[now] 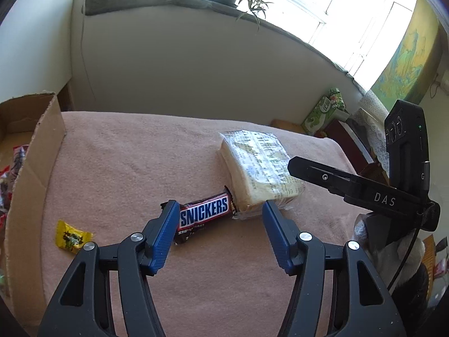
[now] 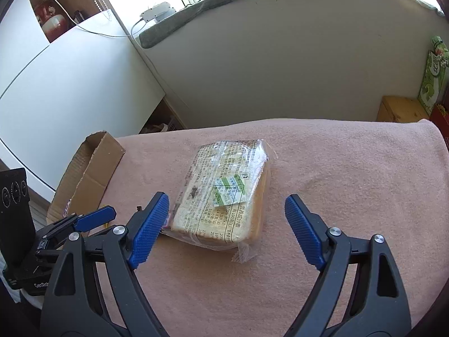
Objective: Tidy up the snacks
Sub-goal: 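Grasp the clear-wrapped bread loaf between both tools from opposite sides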
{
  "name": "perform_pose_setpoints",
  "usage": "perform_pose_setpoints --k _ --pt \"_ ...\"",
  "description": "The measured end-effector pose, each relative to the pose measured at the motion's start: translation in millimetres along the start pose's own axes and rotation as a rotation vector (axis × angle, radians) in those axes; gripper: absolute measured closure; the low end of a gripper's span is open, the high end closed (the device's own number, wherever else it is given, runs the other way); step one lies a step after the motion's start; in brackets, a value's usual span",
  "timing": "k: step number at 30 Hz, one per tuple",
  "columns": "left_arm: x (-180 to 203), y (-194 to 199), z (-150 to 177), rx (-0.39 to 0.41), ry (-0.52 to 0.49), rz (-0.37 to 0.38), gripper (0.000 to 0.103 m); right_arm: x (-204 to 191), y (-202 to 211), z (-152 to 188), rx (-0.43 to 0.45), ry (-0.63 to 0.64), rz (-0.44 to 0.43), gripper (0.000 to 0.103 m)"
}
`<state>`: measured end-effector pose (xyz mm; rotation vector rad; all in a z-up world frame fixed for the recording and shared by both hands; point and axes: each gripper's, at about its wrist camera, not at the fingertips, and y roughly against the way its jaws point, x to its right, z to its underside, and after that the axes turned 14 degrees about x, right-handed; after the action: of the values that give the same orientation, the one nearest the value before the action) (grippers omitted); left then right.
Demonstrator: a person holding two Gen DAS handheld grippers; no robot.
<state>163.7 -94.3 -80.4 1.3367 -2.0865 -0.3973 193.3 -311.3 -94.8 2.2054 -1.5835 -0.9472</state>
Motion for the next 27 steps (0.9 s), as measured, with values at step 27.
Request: perform_pose_setpoints --k 27 --pt "45 -81 -14 -0.125 -0.071 0.139 0.045 23 -42 3 -0.145 -0.134 -0.088 0.042"
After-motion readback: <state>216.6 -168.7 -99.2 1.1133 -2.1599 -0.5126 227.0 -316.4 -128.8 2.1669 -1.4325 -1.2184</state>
